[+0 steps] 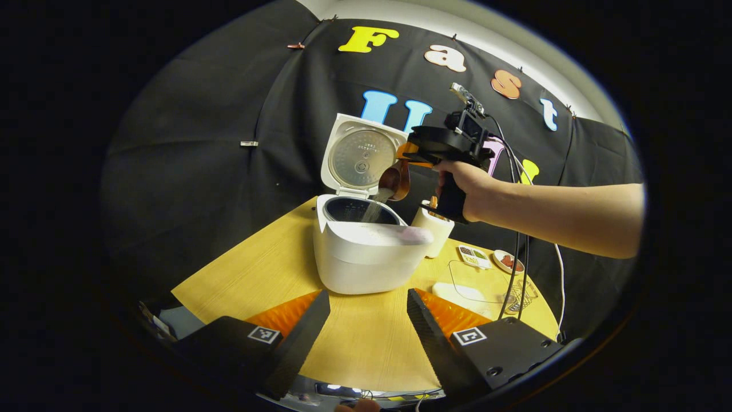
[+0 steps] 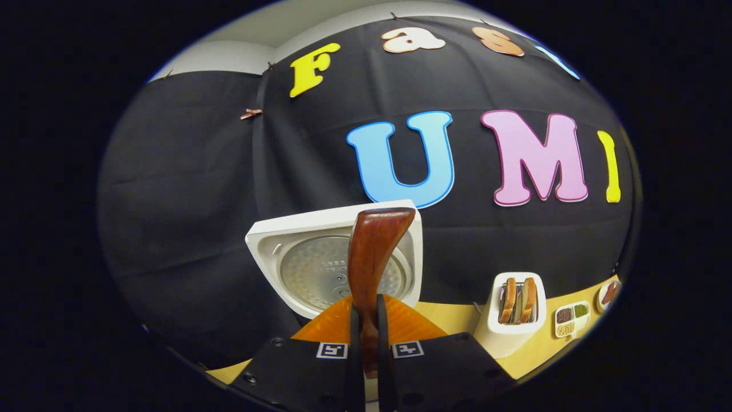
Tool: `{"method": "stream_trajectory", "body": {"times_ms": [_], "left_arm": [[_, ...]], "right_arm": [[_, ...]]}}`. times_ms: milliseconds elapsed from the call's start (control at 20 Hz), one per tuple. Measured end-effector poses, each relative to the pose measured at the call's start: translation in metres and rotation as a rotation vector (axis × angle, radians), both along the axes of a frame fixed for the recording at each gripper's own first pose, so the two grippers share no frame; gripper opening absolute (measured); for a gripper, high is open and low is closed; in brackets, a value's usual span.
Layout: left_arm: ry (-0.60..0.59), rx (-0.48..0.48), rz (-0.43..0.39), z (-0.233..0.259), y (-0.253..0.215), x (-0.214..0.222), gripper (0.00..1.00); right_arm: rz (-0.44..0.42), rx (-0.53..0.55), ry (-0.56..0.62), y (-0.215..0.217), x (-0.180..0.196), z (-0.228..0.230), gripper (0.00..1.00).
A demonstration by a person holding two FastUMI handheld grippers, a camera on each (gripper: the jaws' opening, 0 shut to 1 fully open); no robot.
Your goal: Close the left gripper, press the button to open the rice cooker; take a wooden spoon from the chopstick holder with the right hand, scoop a spoonful of rice and pour it into the rice cooker, then put the wooden spoon back into the chopstick holder.
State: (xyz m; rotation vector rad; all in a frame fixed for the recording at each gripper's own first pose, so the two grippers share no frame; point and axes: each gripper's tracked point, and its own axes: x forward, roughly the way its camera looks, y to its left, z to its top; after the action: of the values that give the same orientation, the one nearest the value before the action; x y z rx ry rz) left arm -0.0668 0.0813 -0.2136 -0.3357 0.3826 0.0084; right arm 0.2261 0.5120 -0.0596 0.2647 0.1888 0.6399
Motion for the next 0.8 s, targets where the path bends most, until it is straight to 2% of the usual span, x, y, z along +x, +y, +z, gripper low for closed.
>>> {"method": "stream_trajectory", "body": {"times_ms": [50,800], "left_arm": [[-0.002,-0.001,0.000,0.001,0.000,0.000,0.94],[-0.003,-0.021,-0.015,0.001,-0.012,-0.005,0.94]], "right_arm": [[0.009,-0.016,-0.019,0.001,-0.001,0.002,0.13],[0.172,-0.237,-0.422,0.021,-0.039,0.029,0.13]]}}
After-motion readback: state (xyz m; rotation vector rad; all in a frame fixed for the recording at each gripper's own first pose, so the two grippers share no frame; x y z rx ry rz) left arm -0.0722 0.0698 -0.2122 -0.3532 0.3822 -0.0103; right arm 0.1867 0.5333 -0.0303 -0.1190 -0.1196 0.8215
